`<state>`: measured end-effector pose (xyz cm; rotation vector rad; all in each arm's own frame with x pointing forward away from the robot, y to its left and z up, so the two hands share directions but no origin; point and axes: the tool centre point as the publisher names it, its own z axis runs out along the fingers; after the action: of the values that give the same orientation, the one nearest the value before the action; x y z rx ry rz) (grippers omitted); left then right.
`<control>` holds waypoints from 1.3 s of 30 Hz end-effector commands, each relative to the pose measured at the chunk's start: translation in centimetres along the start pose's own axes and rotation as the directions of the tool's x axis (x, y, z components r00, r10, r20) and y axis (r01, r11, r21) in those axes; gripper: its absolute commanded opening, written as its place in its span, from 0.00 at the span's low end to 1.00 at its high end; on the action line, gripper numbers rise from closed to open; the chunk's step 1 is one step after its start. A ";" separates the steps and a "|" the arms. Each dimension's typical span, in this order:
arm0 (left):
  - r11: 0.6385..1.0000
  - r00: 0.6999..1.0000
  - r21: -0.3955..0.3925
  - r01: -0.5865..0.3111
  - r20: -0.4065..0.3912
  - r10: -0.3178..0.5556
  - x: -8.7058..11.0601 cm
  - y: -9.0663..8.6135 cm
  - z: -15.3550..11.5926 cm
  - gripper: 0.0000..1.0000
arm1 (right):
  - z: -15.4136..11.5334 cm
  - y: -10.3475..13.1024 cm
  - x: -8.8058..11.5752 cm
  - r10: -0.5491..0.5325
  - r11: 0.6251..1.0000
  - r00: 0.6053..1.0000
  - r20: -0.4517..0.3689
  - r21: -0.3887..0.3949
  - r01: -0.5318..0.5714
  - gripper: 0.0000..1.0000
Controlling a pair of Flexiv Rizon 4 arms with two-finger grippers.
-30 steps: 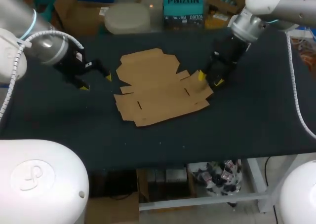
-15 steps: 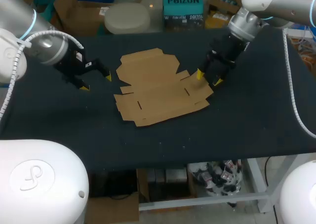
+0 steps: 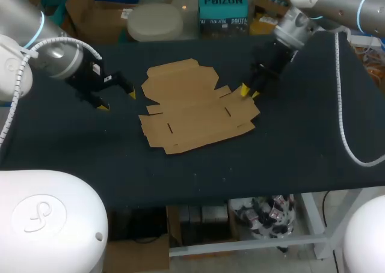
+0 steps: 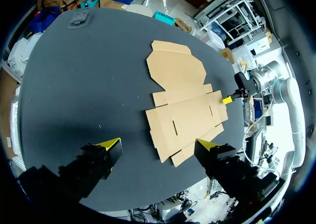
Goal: Assemble the packaging by folding the flat box into shape, placing the metal phone stand inside, and closing the box properly
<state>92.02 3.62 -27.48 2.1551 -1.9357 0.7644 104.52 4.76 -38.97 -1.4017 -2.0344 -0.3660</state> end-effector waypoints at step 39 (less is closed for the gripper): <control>1.000 1.000 -0.003 0.001 0.010 -0.001 0.2 0.0 -0.1 1.00 | 2.8 -6.8 1.2 0.149 0.982 0.983 -0.106 -0.102 -0.160 0.00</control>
<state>92.01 3.63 -27.46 2.1553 -1.9358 0.7642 98.14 4.32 -40.02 -1.4406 -1.8140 -0.3209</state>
